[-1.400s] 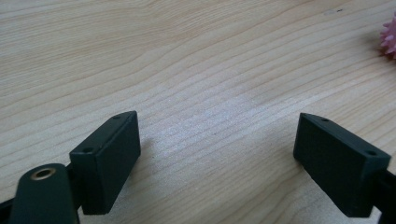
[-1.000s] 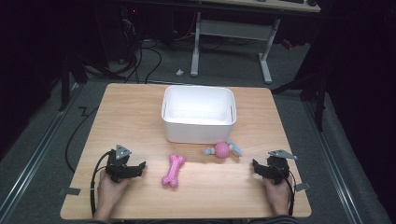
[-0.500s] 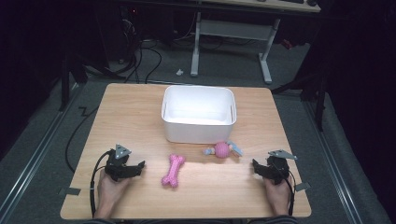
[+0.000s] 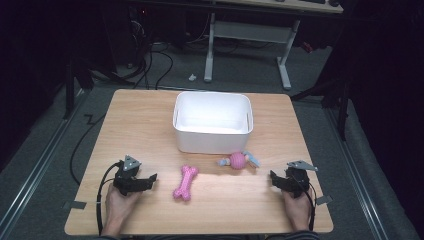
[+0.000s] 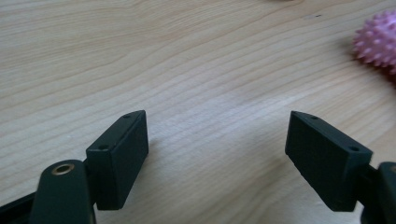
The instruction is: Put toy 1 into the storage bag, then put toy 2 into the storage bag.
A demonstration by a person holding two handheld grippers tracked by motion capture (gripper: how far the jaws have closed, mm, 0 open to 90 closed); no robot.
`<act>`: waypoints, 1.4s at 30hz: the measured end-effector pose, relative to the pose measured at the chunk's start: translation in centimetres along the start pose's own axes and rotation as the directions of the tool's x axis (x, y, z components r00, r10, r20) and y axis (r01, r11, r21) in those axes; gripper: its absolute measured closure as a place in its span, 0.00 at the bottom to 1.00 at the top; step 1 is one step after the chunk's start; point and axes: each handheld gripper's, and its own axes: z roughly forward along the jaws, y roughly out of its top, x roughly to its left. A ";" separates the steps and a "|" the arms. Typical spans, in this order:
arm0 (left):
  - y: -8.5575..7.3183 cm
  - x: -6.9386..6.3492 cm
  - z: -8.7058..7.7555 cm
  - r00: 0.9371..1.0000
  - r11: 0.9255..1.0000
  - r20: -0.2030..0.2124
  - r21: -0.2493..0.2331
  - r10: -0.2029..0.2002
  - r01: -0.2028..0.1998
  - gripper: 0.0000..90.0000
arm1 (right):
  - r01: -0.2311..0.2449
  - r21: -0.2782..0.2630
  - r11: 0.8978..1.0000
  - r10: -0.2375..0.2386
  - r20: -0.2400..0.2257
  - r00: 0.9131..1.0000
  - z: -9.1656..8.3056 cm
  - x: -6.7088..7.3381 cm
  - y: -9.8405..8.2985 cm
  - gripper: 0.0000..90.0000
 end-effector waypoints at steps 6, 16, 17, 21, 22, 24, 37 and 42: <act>0.3 -0.9 -0.7 0.999 1.000 0.019 -0.002 0.030 -0.030 0.27 | 0.000 0.000 1.000 0.000 0.000 1.000 0.0 0.0 0.0 0.28; 1.2 -2.9 -1.0 0.996 0.999 0.082 -0.014 0.034 -0.033 0.29 | 0.005 0.001 1.000 -0.005 -0.003 1.000 0.0 0.0 0.0 0.28; 1.3 -3.1 -1.1 0.996 0.999 0.087 -0.011 0.036 -0.035 0.29 | 0.006 0.001 1.000 -0.006 -0.003 1.000 0.0 0.0 0.0 0.28; 1.8 -3.7 -1.2 0.993 0.999 0.115 0.003 0.035 -0.035 0.33 | 0.007 0.001 1.000 -0.007 -0.005 1.000 0.0 0.0 0.0 0.28; 1.9 -3.9 -1.3 0.992 0.999 0.118 0.003 0.037 -0.037 0.33 | 0.007 0.001 1.000 -0.007 -0.005 1.000 0.0 0.0 0.0 0.28; 2.1 -4.3 -1.3 0.991 1.000 0.133 0.005 0.029 -0.030 0.33 | 0.008 0.001 1.000 -0.008 -0.006 1.000 0.0 0.0 0.0 0.28; 3.9 -7.0 -1.1 0.985 0.996 0.155 0.020 0.082 -0.086 0.32 | 0.008 0.001 1.000 -0.008 -0.006 1.000 0.0 0.0 0.0 0.28; 4.2 -7.7 -0.5 0.982 0.995 0.166 0.029 0.089 -0.095 0.31 | 0.008 0.001 1.000 -0.008 -0.006 1.000 0.0 0.0 0.0 0.28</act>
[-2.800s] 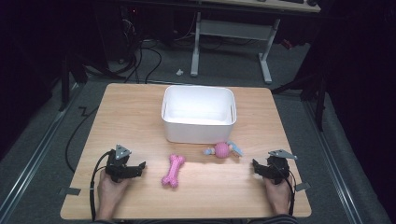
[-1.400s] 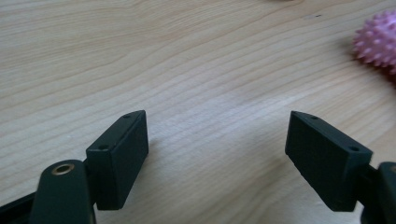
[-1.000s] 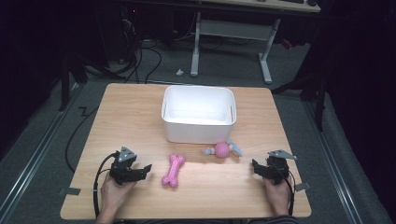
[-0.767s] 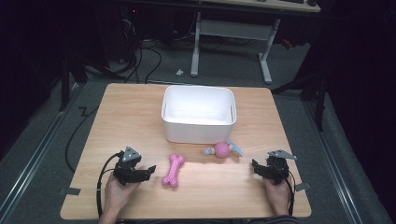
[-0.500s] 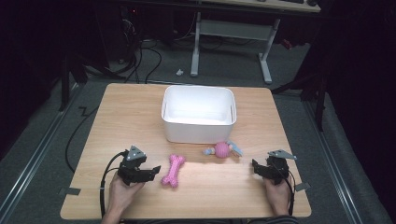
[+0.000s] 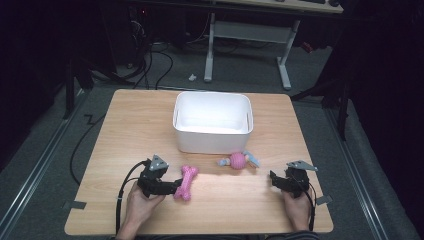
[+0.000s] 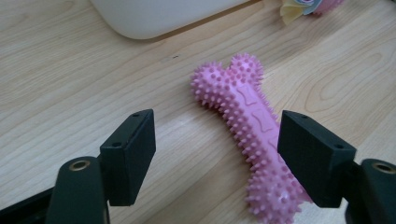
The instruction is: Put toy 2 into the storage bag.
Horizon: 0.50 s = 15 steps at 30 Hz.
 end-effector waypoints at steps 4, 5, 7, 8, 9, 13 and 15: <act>0.4 -0.6 0.7 1.000 1.000 0.003 0.017 0.018 -0.018 0.30 | -0.003 0.000 1.000 0.003 0.000 1.000 0.0 0.0 0.0 0.28; 0.4 -0.7 0.9 1.000 1.000 0.003 0.020 0.019 -0.019 0.30 | -0.002 0.000 1.000 0.002 0.000 1.000 0.0 0.0 0.0 0.28; 0.5 -1.0 1.2 1.000 1.000 0.015 0.024 0.017 -0.017 0.30 | -0.003 0.000 1.000 0.003 0.000 1.000 0.0 0.0 0.0 0.28; 0.6 -1.2 1.4 1.000 0.999 0.015 0.026 0.018 -0.018 0.30 | -0.002 0.000 1.000 0.002 -0.001 1.000 0.0 0.0 0.0 0.28; 0.6 -1.2 1.4 1.000 0.999 0.015 0.026 0.018 -0.018 0.30 | -0.002 0.000 1.000 0.002 -0.001 1.000 0.0 0.0 0.0 0.28; 0.8 -1.6 2.1 1.000 0.999 0.015 0.048 0.019 -0.020 0.30 | -0.001 0.000 1.000 0.001 -0.001 1.000 0.0 0.0 0.0 0.28; 0.9 -1.8 2.4 1.000 0.998 0.012 0.060 0.016 -0.017 0.30 | -0.001 0.000 1.000 0.001 -0.001 1.000 0.0 0.0 0.0 0.28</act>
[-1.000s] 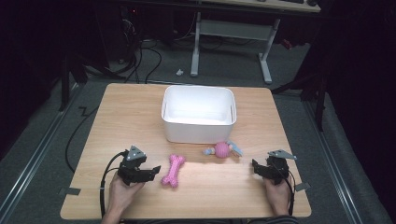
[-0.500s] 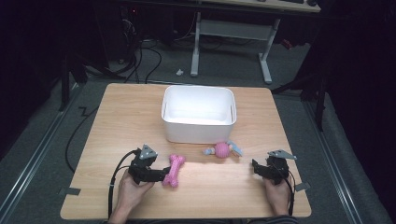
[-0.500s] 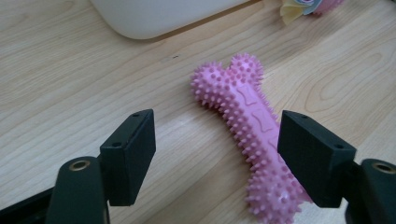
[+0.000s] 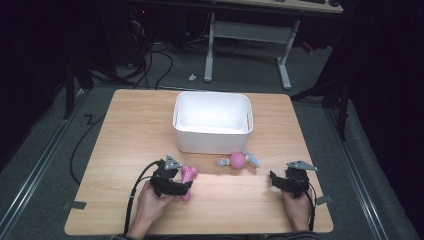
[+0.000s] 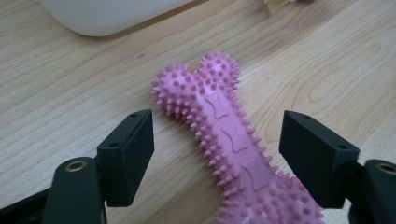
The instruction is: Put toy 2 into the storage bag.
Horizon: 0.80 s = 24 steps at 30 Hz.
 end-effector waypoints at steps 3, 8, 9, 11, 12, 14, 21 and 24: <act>0.1 -0.2 0.4 1.000 1.000 -0.005 0.016 0.004 -0.004 0.30 | 0.000 0.000 1.000 0.000 0.000 1.000 0.0 0.0 0.0 0.28; 0.2 -0.6 1.2 1.000 0.999 -0.022 0.042 0.010 -0.009 0.30 | 0.000 0.000 1.000 0.000 0.000 1.000 0.0 0.0 0.0 0.28; 0.2 -0.7 1.4 1.000 0.999 -0.026 0.049 0.011 -0.010 0.30 | 0.000 0.000 1.000 0.000 0.000 1.000 0.0 0.0 0.0 0.28; 0.2 -0.8 1.7 1.000 0.998 -0.027 0.056 0.014 -0.012 0.31 | 0.000 0.000 1.000 0.000 0.000 1.000 0.0 0.0 0.0 0.28; 0.2 -0.8 1.7 1.000 0.998 -0.027 0.056 0.014 -0.012 0.31 | 0.000 0.000 1.000 0.000 0.000 1.000 0.0 0.0 0.0 0.28; 0.1 -0.9 2.0 0.999 0.998 -0.037 0.063 0.013 -0.011 0.32 | 0.000 0.000 1.000 0.000 0.000 1.000 0.0 0.0 0.0 0.28; 0.1 -1.2 2.6 0.998 0.996 -0.061 0.084 0.016 -0.010 0.37 | 0.000 0.000 1.000 0.000 0.000 1.000 0.0 0.0 0.0 0.28; 0.1 -1.2 2.5 0.997 0.997 -0.071 0.080 0.012 -0.006 0.41 | 0.000 0.000 1.000 0.000 0.000 1.000 0.0 0.0 0.0 0.28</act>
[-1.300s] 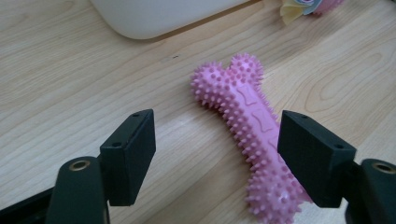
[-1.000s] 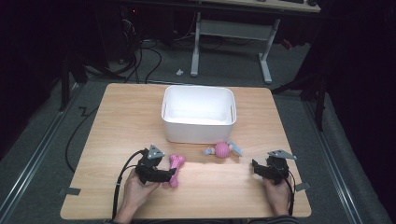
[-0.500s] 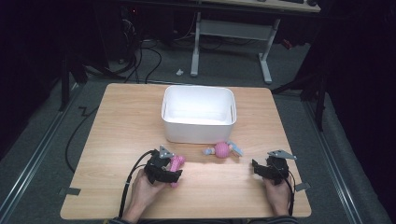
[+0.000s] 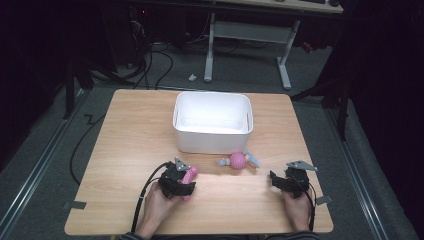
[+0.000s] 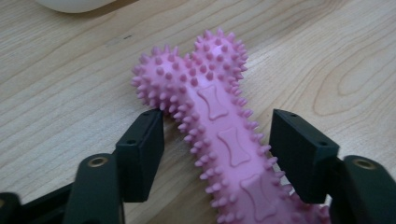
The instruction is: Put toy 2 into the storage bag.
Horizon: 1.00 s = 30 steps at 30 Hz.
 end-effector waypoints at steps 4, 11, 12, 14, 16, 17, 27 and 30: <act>0.1 -0.1 0.0 1.000 1.000 -0.012 0.001 0.007 -0.007 0.43 | 0.000 0.000 1.000 0.000 0.000 1.000 0.0 0.0 0.0 0.28; 0.1 -0.2 0.0 1.000 1.000 -0.007 -0.009 0.018 -0.018 0.49 | 0.000 0.000 1.000 0.000 0.000 1.000 0.0 0.0 0.0 0.28; 0.1 -0.2 0.0 1.000 1.000 -0.009 -0.007 0.023 -0.023 0.50 | 0.000 0.000 1.000 0.000 0.000 1.000 0.0 0.0 0.0 0.28; 0.1 -0.3 0.0 1.000 1.000 -0.009 -0.007 0.025 -0.025 0.51 | 0.000 0.000 1.000 0.000 0.000 1.000 0.0 0.0 0.0 0.28; 0.1 -0.2 -0.1 1.000 1.000 -0.004 -0.012 0.027 -0.027 0.54 | -0.001 0.000 1.000 0.001 0.000 1.000 0.0 0.0 0.0 0.28; 0.0 -0.2 -0.3 0.999 0.999 -0.013 -0.020 0.033 -0.034 0.61 | 0.002 0.000 1.000 -0.002 0.000 1.000 0.0 0.0 0.0 0.28; 0.1 -0.2 -0.4 0.998 0.998 0.005 -0.009 0.057 -0.057 0.65 | 0.000 0.000 1.000 0.000 0.000 1.000 0.0 0.0 0.0 0.28; 0.1 -0.1 -0.5 0.998 0.998 0.027 -0.006 0.060 -0.060 0.66 | -0.001 0.000 1.000 0.001 0.000 1.000 0.0 0.0 0.0 0.28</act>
